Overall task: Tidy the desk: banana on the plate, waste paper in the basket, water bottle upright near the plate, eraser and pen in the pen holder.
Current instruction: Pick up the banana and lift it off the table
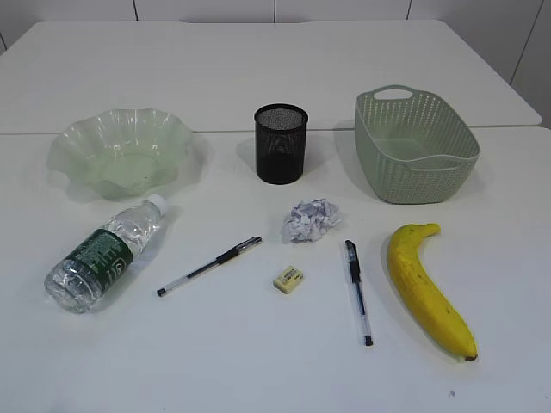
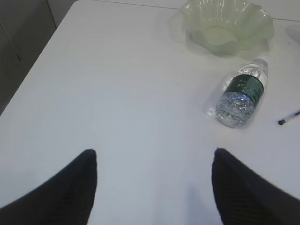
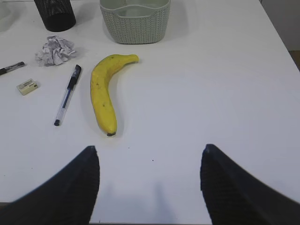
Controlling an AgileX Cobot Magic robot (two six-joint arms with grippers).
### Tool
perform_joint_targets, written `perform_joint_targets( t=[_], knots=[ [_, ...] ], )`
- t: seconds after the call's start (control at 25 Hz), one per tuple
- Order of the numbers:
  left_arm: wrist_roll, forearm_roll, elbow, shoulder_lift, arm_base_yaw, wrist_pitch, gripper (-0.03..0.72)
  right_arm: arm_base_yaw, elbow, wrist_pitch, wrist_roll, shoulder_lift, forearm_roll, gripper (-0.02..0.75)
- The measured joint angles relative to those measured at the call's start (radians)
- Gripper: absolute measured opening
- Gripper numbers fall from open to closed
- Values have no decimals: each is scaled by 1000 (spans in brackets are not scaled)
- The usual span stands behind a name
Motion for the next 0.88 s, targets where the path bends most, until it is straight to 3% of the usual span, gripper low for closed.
perform_joint_targets(
  t=[0.88],
  knots=[
    [0, -2, 0, 0, 0, 1, 538, 0, 0, 0, 2, 0, 0, 506]
  ],
)
